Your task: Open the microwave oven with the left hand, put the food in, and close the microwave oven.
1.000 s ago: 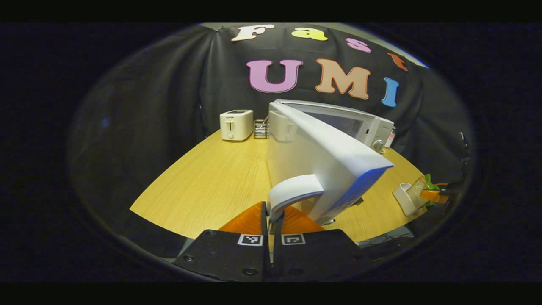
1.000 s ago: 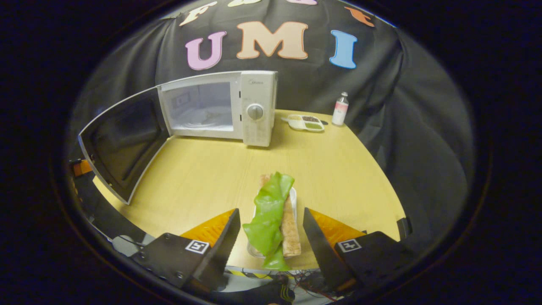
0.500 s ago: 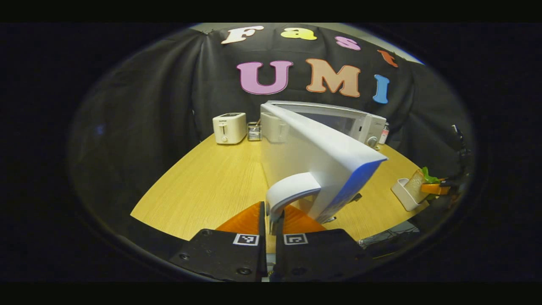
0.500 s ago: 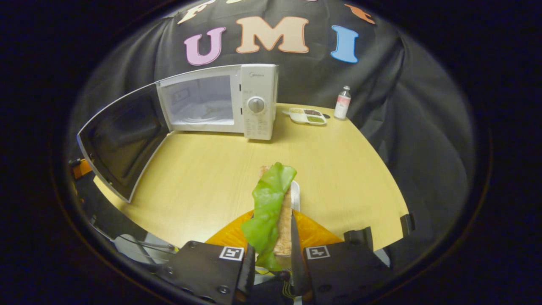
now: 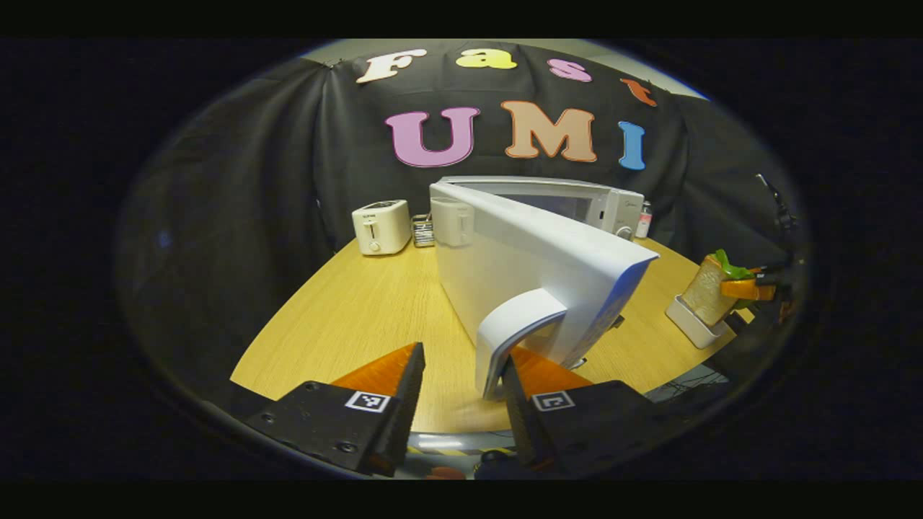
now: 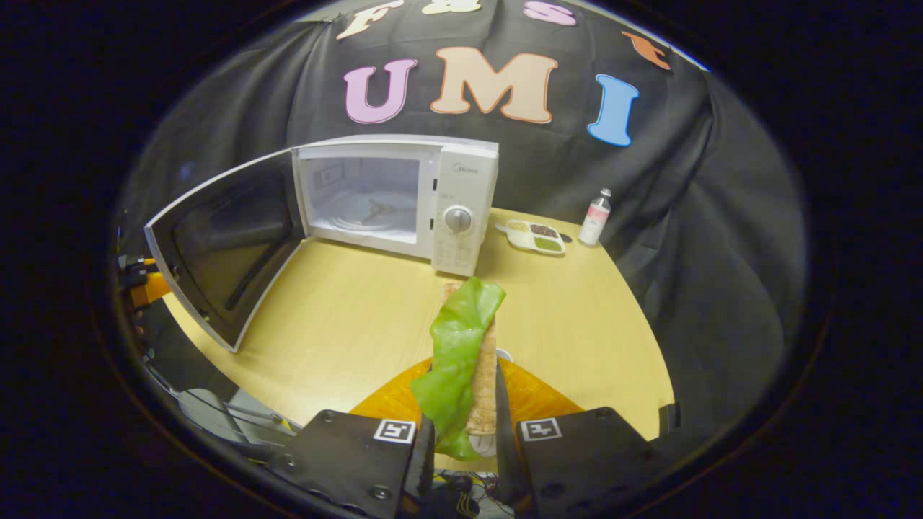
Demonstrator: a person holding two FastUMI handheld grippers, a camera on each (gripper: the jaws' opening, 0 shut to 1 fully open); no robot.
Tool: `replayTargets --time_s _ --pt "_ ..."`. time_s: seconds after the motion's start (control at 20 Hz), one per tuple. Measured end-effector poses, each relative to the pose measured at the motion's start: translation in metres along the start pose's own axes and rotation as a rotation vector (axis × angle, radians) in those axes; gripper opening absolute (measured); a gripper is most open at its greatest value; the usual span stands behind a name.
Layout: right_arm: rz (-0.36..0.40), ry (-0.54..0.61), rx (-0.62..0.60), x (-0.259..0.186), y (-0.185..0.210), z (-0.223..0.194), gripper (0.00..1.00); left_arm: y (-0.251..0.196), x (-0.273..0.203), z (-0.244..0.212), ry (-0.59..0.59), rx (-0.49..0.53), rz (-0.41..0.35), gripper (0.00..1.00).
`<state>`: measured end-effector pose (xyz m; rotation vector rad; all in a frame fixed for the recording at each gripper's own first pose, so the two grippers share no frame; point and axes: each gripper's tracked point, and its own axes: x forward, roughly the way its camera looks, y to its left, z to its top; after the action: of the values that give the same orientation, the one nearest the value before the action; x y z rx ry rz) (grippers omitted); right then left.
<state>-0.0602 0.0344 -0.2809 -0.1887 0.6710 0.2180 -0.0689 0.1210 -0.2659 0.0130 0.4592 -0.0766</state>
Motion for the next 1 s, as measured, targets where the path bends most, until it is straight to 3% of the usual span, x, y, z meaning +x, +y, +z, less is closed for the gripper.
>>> replayTargets --time_s 0.05,0.2,0.35,0.45,0.55,0.7,0.8,0.95,1.0 --pt "0.007 -0.009 -0.001 0.000 0.003 0.007 0.38 -0.004 -0.003 0.004 -0.012 0.002 -0.018 0.63" --pt "0.054 -0.038 0.009 0.000 0.021 0.033 0.38 -0.005 -0.014 0.012 -0.038 -0.004 -0.039 0.65" --pt "0.123 -0.065 0.066 0.005 0.050 0.061 0.38 0.009 -0.028 0.017 -0.044 -0.014 0.001 0.84" --pt "0.211 -0.055 0.181 0.012 0.082 0.074 0.38 0.018 -0.040 0.019 -0.048 -0.018 0.020 0.92" --pt "0.261 -0.036 0.302 0.028 0.108 0.086 0.38 0.028 -0.053 0.027 -0.070 -0.048 0.028 0.92" --pt "0.331 -0.010 0.524 0.058 0.151 0.104 0.38 0.026 -0.071 0.049 -0.144 -0.182 -0.010 0.92" --pt "0.351 0.013 0.708 0.083 0.172 0.118 0.38 0.026 -0.083 0.069 -0.233 -0.209 -0.045 0.98" --pt "0.344 0.003 0.827 0.117 0.190 0.138 0.38 0.030 -0.074 0.065 -0.175 -0.179 -0.064 0.96" --pt "0.352 0.005 0.870 0.129 0.197 0.145 0.31 0.030 -0.075 0.064 -0.164 -0.174 -0.076 0.96"
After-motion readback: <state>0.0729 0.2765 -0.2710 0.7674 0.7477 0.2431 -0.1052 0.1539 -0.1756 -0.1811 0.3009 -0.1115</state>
